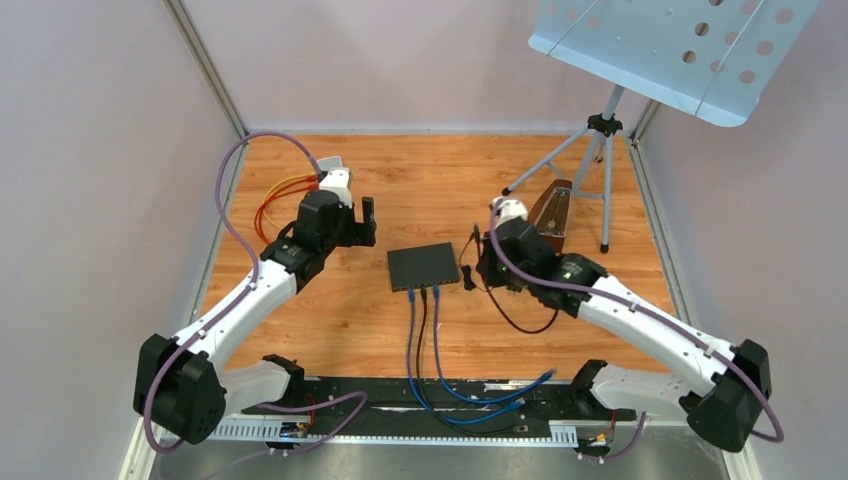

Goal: Pull the plug from the switch port
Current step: Pick up the connector from the center of the board, then place the connector at the center of the board.

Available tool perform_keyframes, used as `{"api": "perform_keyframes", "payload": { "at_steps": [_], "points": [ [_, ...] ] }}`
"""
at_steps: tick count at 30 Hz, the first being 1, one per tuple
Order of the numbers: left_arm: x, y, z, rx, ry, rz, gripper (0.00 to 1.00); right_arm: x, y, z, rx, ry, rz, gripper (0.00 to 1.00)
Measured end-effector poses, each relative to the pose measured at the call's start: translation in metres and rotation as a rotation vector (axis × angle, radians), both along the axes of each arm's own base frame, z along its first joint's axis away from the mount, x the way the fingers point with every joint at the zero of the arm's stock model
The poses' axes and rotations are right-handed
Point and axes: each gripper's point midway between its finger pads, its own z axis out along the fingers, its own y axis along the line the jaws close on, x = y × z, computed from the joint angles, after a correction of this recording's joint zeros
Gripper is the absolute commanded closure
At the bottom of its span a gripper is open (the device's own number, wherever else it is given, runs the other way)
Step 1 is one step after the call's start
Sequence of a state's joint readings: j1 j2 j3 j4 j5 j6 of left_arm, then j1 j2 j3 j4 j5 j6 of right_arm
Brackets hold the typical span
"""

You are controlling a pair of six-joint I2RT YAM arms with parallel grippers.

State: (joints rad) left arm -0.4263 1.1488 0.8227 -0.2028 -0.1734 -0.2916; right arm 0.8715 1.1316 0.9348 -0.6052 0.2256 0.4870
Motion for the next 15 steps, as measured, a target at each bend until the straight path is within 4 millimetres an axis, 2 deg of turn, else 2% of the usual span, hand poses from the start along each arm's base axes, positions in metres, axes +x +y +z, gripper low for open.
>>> {"api": "perform_keyframes", "payload": {
  "at_steps": [3,5,7,11,15],
  "points": [
    [0.001,-0.003,-0.004,-0.010,0.013,-0.006,0.00,0.027,-0.023,0.014,0.064,-0.021,-0.101,1.00],
    [0.002,-0.005,-0.008,-0.015,0.025,-0.010,0.00,0.045,-0.035,0.010,0.084,0.001,-0.157,1.00],
    [0.001,-0.007,-0.011,-0.019,0.036,-0.017,0.00,0.058,-0.037,-0.001,0.086,0.046,-0.186,1.00],
    [0.001,-0.007,-0.012,-0.019,0.042,-0.020,0.00,0.080,-0.012,-0.023,0.091,0.142,-0.173,1.00],
    [0.000,-0.007,-0.013,-0.017,0.045,-0.020,0.00,0.111,0.014,-0.047,0.095,0.211,-0.206,1.00]
  ]
}}
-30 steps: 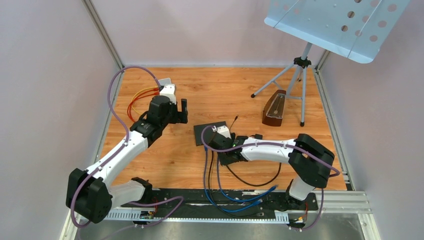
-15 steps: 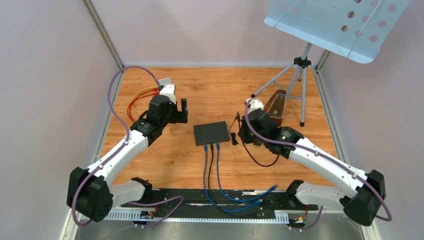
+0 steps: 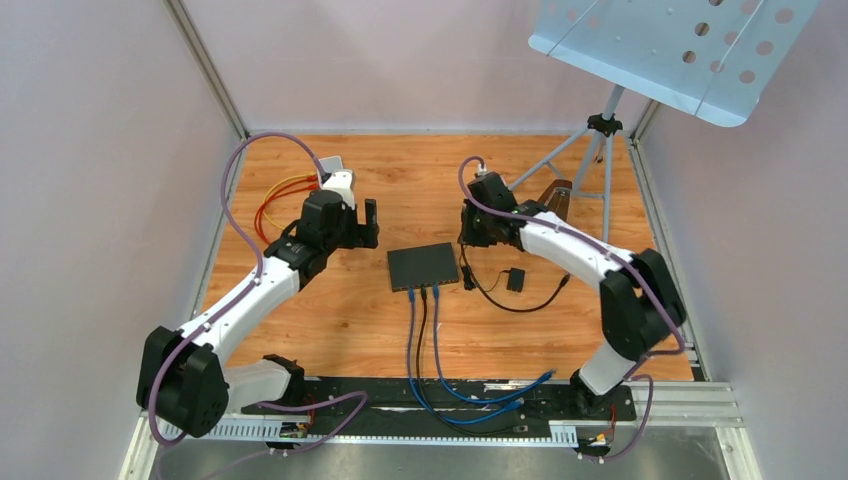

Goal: Pull the plug from the switch port
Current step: Place the connector at the center of the board.

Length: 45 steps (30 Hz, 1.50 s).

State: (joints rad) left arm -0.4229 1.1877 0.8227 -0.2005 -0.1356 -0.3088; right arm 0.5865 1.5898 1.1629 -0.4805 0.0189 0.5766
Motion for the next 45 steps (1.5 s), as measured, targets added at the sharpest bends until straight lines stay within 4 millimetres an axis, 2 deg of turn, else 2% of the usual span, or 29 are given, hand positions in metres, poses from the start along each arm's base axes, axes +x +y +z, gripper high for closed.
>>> {"api": "perform_keyframes", "payload": {
  "at_steps": [4,8,13,20,25,31,35,40,45],
  "points": [
    [-0.002,0.002,-0.001,0.007,0.009,0.002,0.00,0.019,0.013,-0.033,-0.018,0.075,-0.049,1.00],
    [-0.004,0.004,0.001,0.009,0.006,0.007,0.00,0.029,0.015,-0.058,-0.033,0.130,-0.106,1.00],
    [-0.004,0.006,0.002,0.008,0.003,0.013,0.00,0.041,0.012,-0.073,-0.022,0.167,-0.170,1.00],
    [-0.004,0.006,0.002,0.008,0.004,0.013,0.00,0.045,0.005,-0.093,-0.008,0.228,-0.266,1.00],
    [-0.004,0.006,0.002,0.009,0.005,0.013,0.00,0.048,0.003,-0.095,0.000,0.226,-0.321,1.00],
    [-0.005,0.007,0.001,0.012,0.010,0.014,0.00,0.042,-0.013,-0.096,-0.003,0.172,-0.365,1.00],
    [-0.005,0.007,0.000,0.011,0.012,0.013,0.00,0.040,-0.021,-0.095,-0.036,0.140,-0.324,1.00],
    [-0.005,0.004,-0.003,0.011,0.022,-0.001,0.00,0.043,-0.022,-0.093,-0.075,0.105,-0.227,1.00],
    [-0.007,-0.002,-0.011,0.009,0.049,-0.038,0.00,0.053,-0.012,-0.077,-0.072,0.057,-0.130,0.86]
  ]
}}
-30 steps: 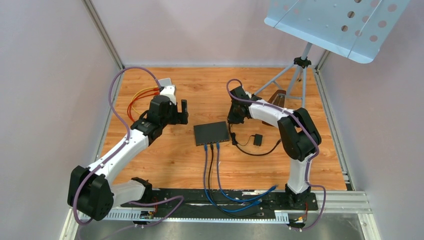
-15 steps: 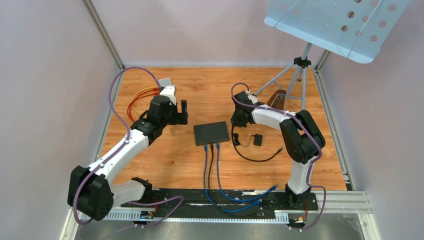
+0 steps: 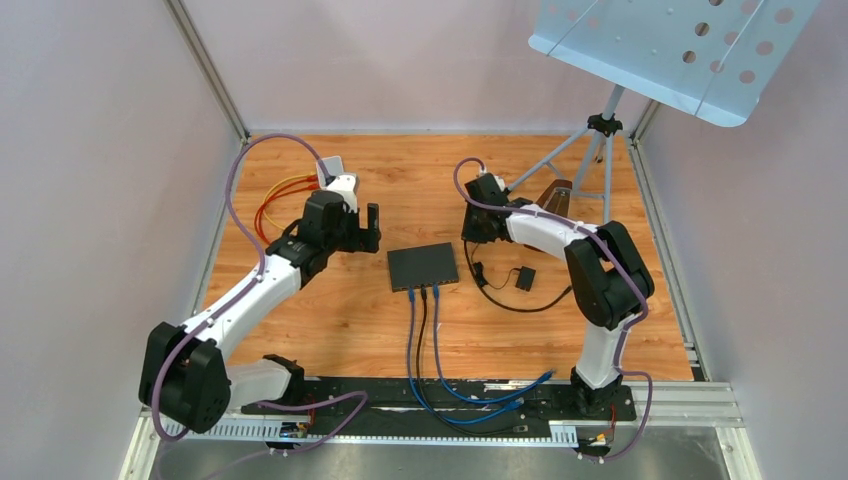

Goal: Pull the plug from the switch port
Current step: Place the connector at the center of the board.

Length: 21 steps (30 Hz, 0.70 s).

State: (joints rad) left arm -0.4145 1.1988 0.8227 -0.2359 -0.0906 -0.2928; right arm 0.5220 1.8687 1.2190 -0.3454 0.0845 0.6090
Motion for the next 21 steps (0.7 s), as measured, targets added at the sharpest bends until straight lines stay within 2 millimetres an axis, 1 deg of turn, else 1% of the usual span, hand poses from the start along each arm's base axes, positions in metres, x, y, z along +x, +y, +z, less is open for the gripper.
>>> {"api": "perform_keyframes", "payload": {
  "at_steps": [3,5,8,10,14,18,21],
  "points": [
    [0.000,-0.003,-0.008,0.003,0.027,-0.018,0.00,0.004,0.007,0.007,0.013,-0.019,0.046,0.69],
    [-0.001,-0.005,-0.016,0.006,0.054,-0.027,0.00,0.001,0.010,0.008,0.026,-0.011,0.075,0.66],
    [-0.002,-0.008,-0.027,0.008,0.090,-0.040,0.00,-0.004,0.013,0.010,0.040,0.003,0.098,0.64],
    [-0.002,-0.010,-0.031,0.004,0.105,-0.050,0.00,-0.009,0.015,0.016,0.062,0.004,0.112,0.65],
    [-0.001,-0.018,-0.032,-0.015,0.120,-0.078,0.00,-0.028,0.017,0.030,0.124,0.013,0.133,0.68],
    [-0.003,-0.028,-0.034,-0.045,0.134,-0.122,0.00,-0.058,0.019,0.042,0.221,0.023,0.151,0.70],
    [-0.004,-0.037,-0.039,-0.071,0.162,-0.165,0.04,-0.086,0.020,0.044,0.305,0.050,0.154,0.70]
  ]
}}
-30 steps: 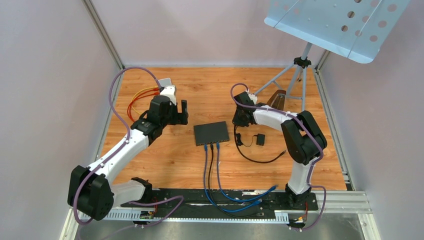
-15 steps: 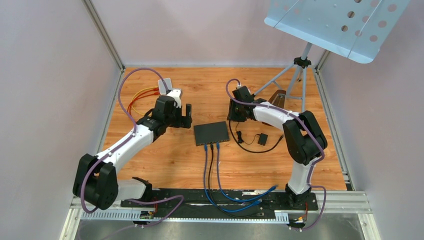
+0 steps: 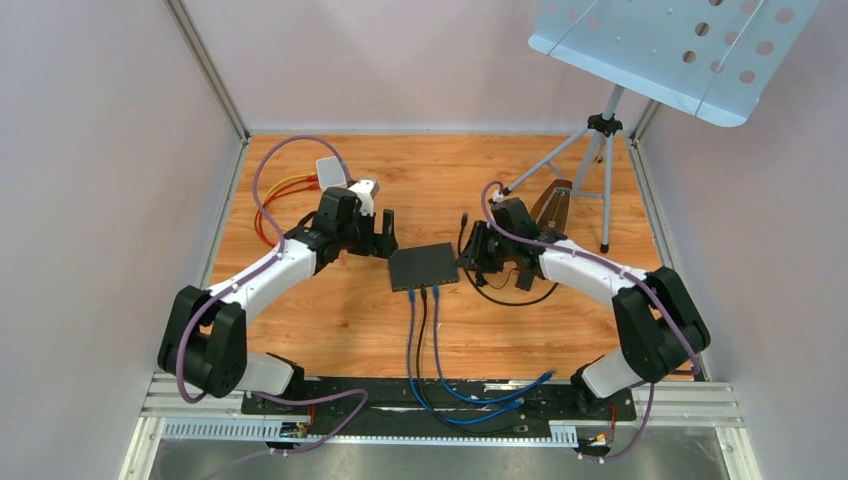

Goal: Pull the plug from the switch port
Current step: Place the connector at the center of the board.

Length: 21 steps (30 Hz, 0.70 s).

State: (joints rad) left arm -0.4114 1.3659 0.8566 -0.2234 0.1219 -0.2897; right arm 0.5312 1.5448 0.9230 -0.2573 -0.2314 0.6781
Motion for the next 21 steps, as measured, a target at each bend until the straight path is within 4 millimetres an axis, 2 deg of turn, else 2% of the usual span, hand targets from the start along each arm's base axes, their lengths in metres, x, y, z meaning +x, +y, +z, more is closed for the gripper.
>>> {"api": "perform_keyframes", "payload": {
  "at_steps": [3,9,13,17,21],
  "points": [
    [0.001,-0.008,-0.007,-0.020,0.029,-0.032,0.07,-0.027,0.004,-0.006,0.085,0.053,0.009,0.68],
    [-0.001,-0.022,-0.026,-0.055,0.099,-0.079,0.10,-0.058,0.015,-0.026,0.197,0.157,0.008,0.65],
    [-0.006,-0.028,-0.034,-0.076,0.138,-0.103,0.11,-0.058,0.026,-0.026,0.254,0.174,0.009,0.63],
    [-0.009,-0.034,-0.032,-0.088,0.133,-0.141,0.09,-0.054,0.036,-0.029,0.289,0.182,0.016,0.61],
    [-0.020,-0.046,-0.028,-0.016,0.109,-0.248,0.09,-0.054,0.037,-0.039,0.286,0.213,0.001,0.61]
  ]
}}
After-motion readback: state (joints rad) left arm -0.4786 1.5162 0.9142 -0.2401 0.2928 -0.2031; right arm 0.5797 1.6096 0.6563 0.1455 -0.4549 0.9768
